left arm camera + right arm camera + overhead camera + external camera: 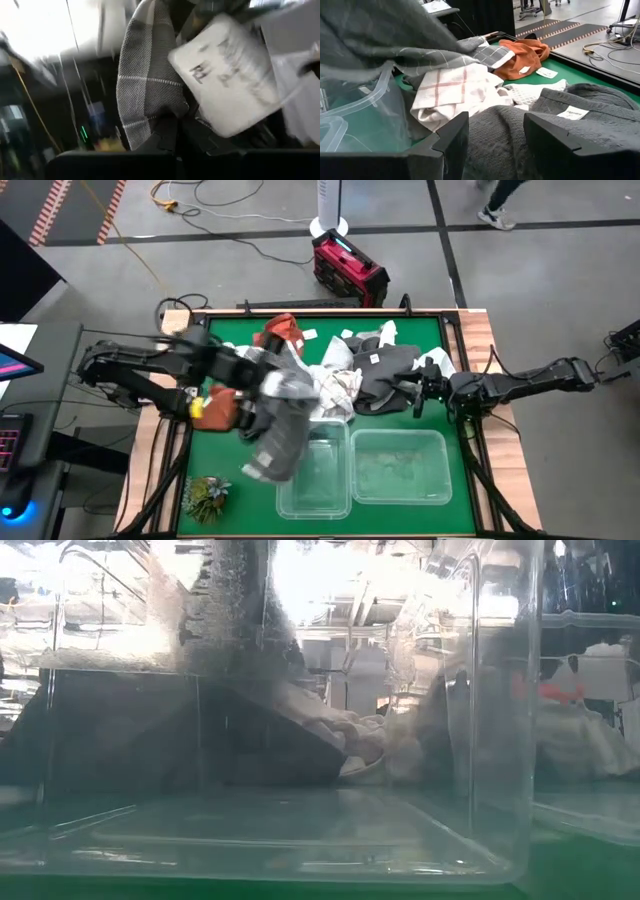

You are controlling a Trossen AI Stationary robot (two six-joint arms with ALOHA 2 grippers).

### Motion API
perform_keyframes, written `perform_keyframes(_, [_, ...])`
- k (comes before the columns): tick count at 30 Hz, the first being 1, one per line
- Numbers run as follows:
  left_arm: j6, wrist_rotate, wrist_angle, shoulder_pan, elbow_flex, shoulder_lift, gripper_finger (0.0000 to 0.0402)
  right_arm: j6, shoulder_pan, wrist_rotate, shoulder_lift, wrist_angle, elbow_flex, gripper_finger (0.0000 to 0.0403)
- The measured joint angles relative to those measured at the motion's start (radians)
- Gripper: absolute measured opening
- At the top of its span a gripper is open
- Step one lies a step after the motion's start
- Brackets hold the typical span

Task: Sort towels by color in basket
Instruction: Put the grey and white towel into the left transparent bin

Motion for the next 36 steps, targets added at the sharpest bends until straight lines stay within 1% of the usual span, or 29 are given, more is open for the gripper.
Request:
perform_keyframes(3, [-0.069,0.006,-0.086,-0.017,0.023,0.041,0.0006,0.000,-0.001,0.000,0.000,0.000,0.000,0.0219])
perform_keyframes(6, [-0.081,0.009,-0.197,-0.035,0.038,0.075,0.0006,-0.001,-0.002,-0.001,0.000,-0.005,0.000,0.0219])
perform_keyframes(11, [-0.077,0.008,-0.492,-0.051,0.037,0.148,0.0006,0.010,-0.002,-0.002,0.000,-0.025,0.000,0.0219])
perform_keyframes(14, [-0.079,0.002,-0.621,-0.062,0.036,0.198,0.0006,0.030,-0.002,-0.003,0.000,-0.035,0.000,0.0219])
perform_keyframes(15, [-0.079,-0.013,-0.659,-0.067,0.036,0.213,0.0006,0.031,-0.002,-0.002,0.000,-0.037,0.000,0.0219])
perform_keyframes(18, [-0.084,-0.068,-0.738,-0.078,0.036,0.258,0.0006,0.030,-0.004,-0.003,0.000,-0.037,0.000,0.0219])
perform_keyframes(25, [-0.110,-0.080,-0.875,-0.082,0.036,0.346,0.0006,0.031,-0.058,-0.014,-0.002,-0.041,0.019,0.0219])
perform_keyframes(29, [-0.091,-0.159,-0.903,-0.103,0.036,0.392,0.0006,0.016,-0.089,-0.015,0.000,-0.039,0.059,0.0219])
perform_keyframes(31, [-0.060,-0.201,-0.955,-0.120,0.057,0.418,0.0006,0.000,-0.098,-0.017,0.000,-0.039,0.082,0.0219])
perform_keyframes(33, [-0.037,-0.265,-1.028,-0.142,0.112,0.451,0.0006,-0.004,-0.106,-0.018,0.000,-0.038,0.103,0.0219])
perform_keyframes(36, [-0.016,-0.384,-1.167,-0.181,0.230,0.510,0.0006,-0.004,-0.109,-0.018,0.000,-0.036,0.123,0.0219])
